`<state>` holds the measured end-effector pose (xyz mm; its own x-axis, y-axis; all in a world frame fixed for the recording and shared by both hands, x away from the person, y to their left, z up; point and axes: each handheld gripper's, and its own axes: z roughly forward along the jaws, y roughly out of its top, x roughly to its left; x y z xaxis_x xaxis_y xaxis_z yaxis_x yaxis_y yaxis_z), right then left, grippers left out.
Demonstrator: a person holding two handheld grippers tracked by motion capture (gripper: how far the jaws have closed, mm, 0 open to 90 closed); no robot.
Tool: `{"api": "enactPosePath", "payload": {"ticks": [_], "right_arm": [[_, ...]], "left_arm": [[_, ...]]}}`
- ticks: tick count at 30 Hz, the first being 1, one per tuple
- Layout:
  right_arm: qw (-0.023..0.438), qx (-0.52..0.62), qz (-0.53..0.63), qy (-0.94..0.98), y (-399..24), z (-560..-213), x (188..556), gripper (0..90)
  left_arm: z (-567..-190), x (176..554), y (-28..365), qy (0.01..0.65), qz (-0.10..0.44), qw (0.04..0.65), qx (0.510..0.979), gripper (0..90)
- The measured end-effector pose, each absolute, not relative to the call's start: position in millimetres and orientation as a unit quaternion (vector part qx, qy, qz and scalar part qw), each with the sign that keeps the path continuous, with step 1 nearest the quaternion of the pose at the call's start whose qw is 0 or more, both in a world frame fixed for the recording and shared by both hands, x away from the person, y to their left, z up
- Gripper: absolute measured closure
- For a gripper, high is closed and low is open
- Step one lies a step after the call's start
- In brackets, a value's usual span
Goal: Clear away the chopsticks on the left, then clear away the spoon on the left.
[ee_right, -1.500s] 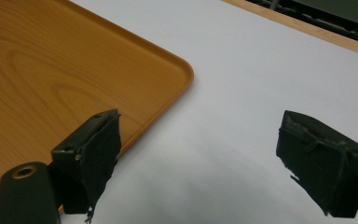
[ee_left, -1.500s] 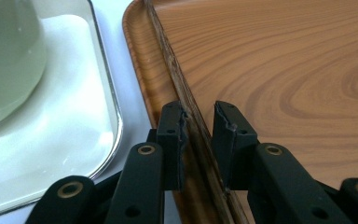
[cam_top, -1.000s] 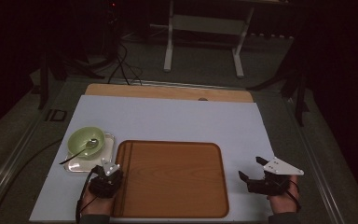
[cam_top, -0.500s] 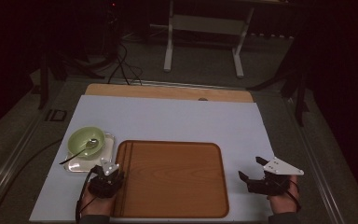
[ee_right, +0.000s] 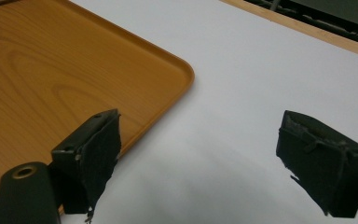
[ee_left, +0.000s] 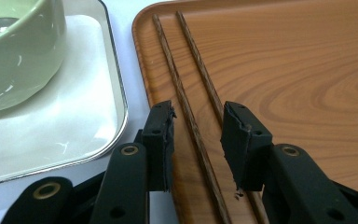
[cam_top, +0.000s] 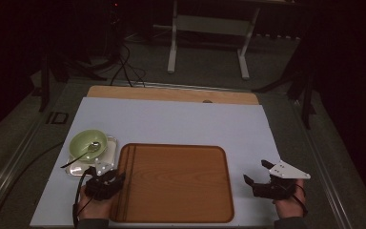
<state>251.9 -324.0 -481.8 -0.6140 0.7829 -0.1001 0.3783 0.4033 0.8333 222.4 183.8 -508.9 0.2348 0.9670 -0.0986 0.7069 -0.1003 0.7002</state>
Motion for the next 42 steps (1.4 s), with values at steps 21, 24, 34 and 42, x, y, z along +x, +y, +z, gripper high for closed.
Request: {"api": "enactPosePath", "payload": {"ticks": [21,24,34,42], "right_arm": [[0.246,0.361,0.414,0.798,-325.3,-481.2,251.7,13.7],[0.247,0.361,0.415,0.798,-325.4,-480.9,251.6,13.7],[0.246,0.359,0.414,0.8,-324.7,-480.8,252.4,13.7],[0.248,0.361,0.415,0.797,-326.2,-480.6,252.3,13.7]], "left_arm": [[-494.7,227.8,207.6,0.558,0.204,0.363,0.718,59.8],[-493.9,227.6,210.3,0.558,0.208,0.363,0.716,58.9],[-492.3,226.6,228.7,0.574,0.225,0.355,0.703,58.4],[-490.8,222.4,237.9,0.59,0.255,0.343,0.685,53.4]]}}
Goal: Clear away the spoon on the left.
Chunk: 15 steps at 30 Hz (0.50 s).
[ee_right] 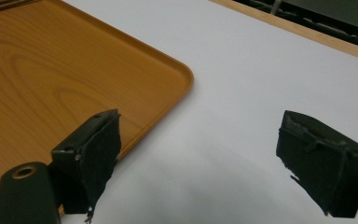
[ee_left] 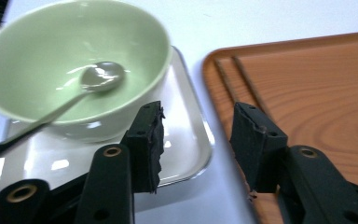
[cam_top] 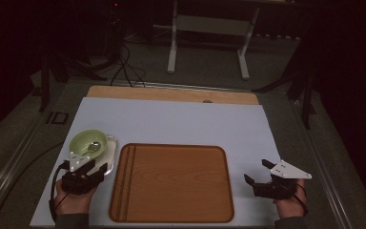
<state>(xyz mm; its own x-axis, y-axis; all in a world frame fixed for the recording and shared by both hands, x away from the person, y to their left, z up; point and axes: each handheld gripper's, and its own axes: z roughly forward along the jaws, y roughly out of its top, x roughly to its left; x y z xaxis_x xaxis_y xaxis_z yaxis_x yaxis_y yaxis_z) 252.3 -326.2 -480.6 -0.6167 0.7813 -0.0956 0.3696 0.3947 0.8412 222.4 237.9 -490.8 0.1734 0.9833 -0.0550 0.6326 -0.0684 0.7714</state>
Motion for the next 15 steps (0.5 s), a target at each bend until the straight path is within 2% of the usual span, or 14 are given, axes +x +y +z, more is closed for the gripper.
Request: {"api": "enactPosePath", "payload": {"ticks": [6,15], "right_arm": [[0.248,0.36,0.416,0.798,-326.0,-480.0,251.7,13.7],[0.246,0.358,0.415,0.799,-325.0,-480.2,252.1,13.7]], "left_arm": [[-491.3,222.3,246.2,0.606,0.266,0.342,0.667,51.4],[-492.4,222.3,256.1,0.626,0.285,0.331,0.646,53.9]]}}
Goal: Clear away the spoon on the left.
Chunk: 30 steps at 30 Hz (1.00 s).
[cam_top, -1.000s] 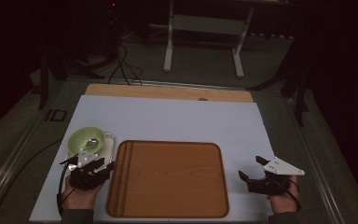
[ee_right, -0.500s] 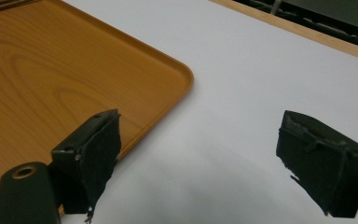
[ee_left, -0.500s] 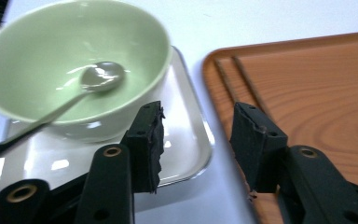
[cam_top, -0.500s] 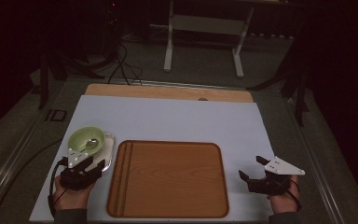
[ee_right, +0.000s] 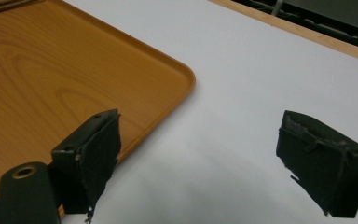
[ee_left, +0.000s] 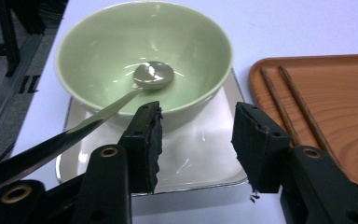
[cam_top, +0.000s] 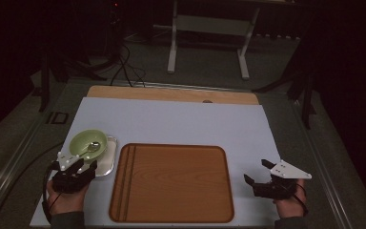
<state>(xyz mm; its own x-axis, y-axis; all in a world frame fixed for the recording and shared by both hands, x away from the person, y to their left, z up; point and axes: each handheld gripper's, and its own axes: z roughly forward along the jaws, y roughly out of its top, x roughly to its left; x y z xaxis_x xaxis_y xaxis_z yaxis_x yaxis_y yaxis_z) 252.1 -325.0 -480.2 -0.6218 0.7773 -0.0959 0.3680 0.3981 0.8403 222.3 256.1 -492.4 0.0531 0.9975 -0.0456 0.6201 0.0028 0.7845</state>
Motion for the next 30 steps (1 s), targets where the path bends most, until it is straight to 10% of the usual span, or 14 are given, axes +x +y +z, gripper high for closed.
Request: {"api": "enactPosePath", "payload": {"ticks": [30], "right_arm": [[0.243,0.356,0.409,0.804,-323.0,-481.8,253.0,13.7]], "left_arm": [[-495.6,228.1,293.7,0.691,0.297,0.332,0.569,57.7]]}}
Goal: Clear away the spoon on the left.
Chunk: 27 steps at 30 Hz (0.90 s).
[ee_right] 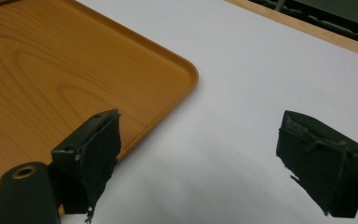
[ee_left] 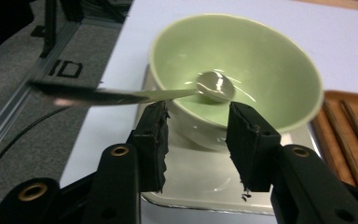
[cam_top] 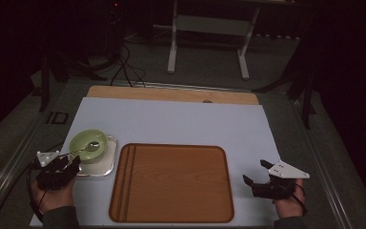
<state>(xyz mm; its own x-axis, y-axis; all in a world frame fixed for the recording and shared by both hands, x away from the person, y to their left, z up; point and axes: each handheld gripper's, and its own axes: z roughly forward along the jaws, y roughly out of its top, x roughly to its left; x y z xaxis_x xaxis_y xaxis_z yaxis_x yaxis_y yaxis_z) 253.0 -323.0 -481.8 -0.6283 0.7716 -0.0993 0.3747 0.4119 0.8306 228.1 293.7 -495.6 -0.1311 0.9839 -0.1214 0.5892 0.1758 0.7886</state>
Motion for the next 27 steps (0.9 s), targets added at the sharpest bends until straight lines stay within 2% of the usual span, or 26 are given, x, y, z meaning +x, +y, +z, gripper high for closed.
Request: {"api": "enactPosePath", "payload": {"ticks": [9,19,27], "right_arm": [[0.242,0.357,0.405,0.806,-322.5,-482.2,253.3,13.7],[0.242,0.359,0.405,0.805,-323.2,-482.4,253.3,13.7],[0.239,0.359,0.403,0.808,-322.8,-483.1,253.6,13.7]], "left_arm": [[-496.0,233.9,310.0,0.715,0.29,0.356,0.528,58.0],[-496.1,248.3,309.3,0.716,0.292,0.344,0.533,68.5],[-494.6,253.3,313.5,0.718,0.293,0.345,0.528,68.5]]}}
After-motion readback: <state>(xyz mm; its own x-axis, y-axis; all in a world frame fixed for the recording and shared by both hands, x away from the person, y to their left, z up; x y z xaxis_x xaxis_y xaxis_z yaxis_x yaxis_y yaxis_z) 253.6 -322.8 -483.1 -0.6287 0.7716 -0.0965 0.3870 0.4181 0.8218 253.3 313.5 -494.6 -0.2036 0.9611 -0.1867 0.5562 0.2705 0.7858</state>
